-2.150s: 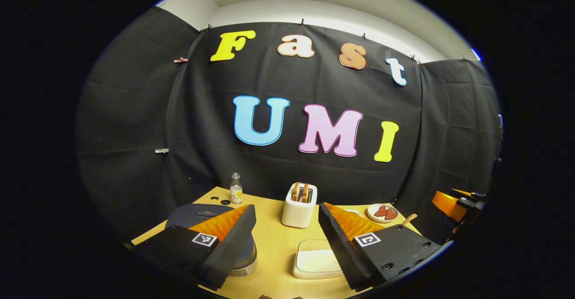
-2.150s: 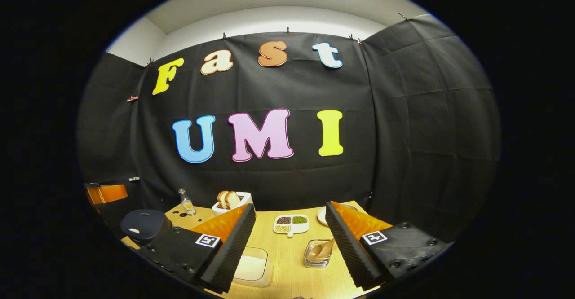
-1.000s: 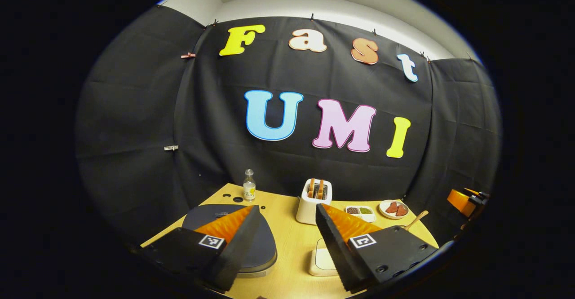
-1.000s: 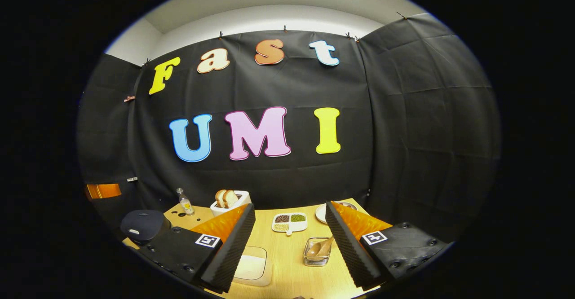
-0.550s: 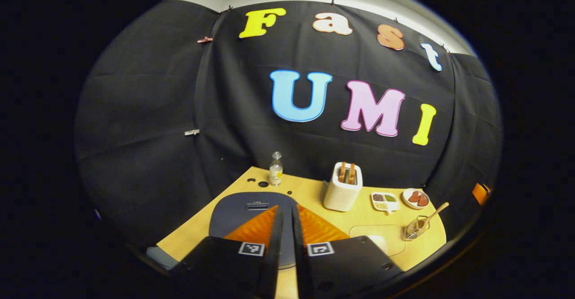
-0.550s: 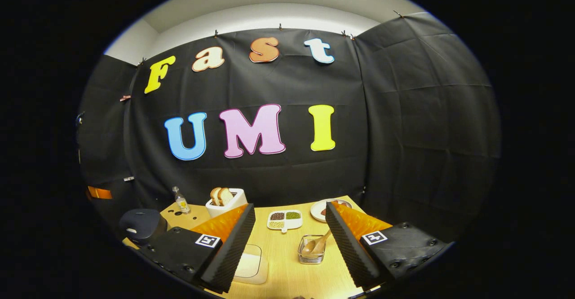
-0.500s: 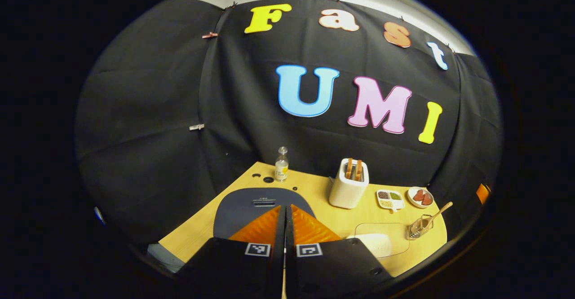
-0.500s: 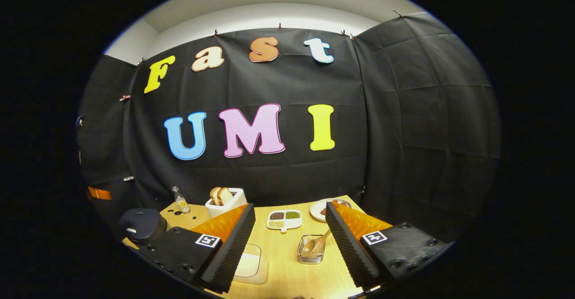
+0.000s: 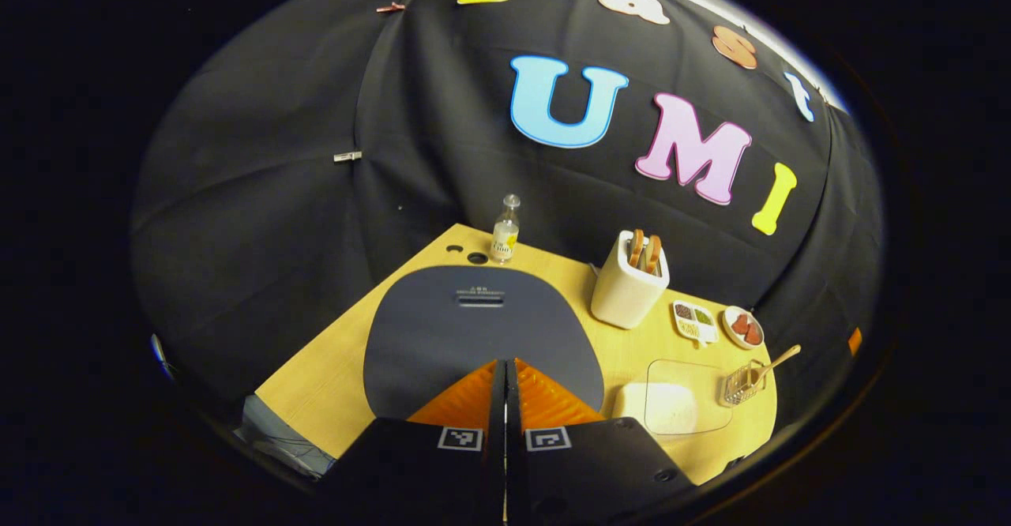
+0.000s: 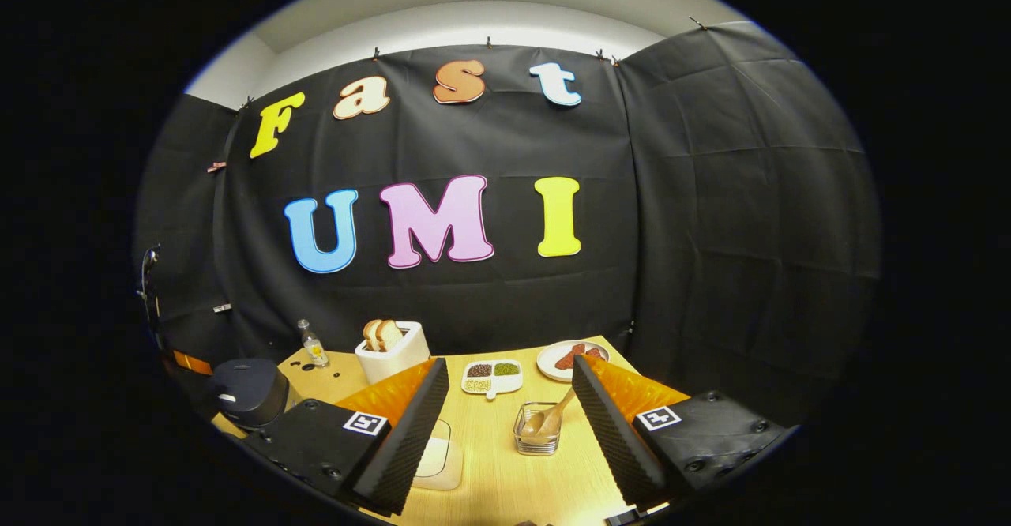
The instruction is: Close the left gripper, press the button to open the rice cooker; take a wooden spoon from the chopstick holder with the right hand, scoop a spoonful of rice and pour it into the rice cooker, then put the wooden spoon back into the chopstick holder.
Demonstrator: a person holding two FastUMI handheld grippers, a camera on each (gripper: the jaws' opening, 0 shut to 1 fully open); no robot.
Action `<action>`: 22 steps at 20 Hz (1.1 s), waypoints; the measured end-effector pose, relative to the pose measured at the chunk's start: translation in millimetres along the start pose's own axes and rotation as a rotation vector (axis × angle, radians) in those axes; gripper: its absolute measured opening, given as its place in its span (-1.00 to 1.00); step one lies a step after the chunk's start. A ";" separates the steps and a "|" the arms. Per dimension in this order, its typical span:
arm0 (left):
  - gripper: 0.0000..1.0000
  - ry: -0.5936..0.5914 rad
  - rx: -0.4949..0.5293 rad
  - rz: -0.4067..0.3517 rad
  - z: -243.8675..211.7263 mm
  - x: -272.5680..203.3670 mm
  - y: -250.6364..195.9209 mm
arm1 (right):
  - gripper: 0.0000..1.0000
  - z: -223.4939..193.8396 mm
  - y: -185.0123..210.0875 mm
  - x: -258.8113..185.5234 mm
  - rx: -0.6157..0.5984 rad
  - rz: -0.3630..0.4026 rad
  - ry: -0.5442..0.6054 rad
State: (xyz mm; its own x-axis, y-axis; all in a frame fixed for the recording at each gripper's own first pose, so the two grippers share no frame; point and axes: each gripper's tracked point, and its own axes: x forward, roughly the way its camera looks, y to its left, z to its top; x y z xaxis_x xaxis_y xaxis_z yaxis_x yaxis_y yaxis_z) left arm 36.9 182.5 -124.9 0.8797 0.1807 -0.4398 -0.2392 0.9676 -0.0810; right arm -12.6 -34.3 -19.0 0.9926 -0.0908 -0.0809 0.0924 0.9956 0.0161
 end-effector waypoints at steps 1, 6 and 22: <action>-0.89 0.013 -0.001 -0.005 -6.7 2.6 -0.8 | 0.96 -1.6 -1.9 -1.7 0.000 -0.004 0.002; -0.89 0.065 0.000 -0.023 -31.0 12.3 -4.5 | 0.97 -7.2 -6.7 -5.0 0.002 -0.016 0.020; -0.88 0.048 0.047 0.014 -36.7 9.4 -4.4 | 0.97 -22.4 -2.3 -1.8 -0.002 0.011 0.060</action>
State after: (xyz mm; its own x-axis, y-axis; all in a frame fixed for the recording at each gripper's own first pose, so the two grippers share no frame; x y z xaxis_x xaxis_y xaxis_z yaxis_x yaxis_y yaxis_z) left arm 31.2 173.4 -161.5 0.8557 0.1866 -0.4827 -0.2305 0.9725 -0.0325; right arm -16.3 -36.0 -41.2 0.9870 -0.0782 -0.1401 0.0812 0.9966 0.0155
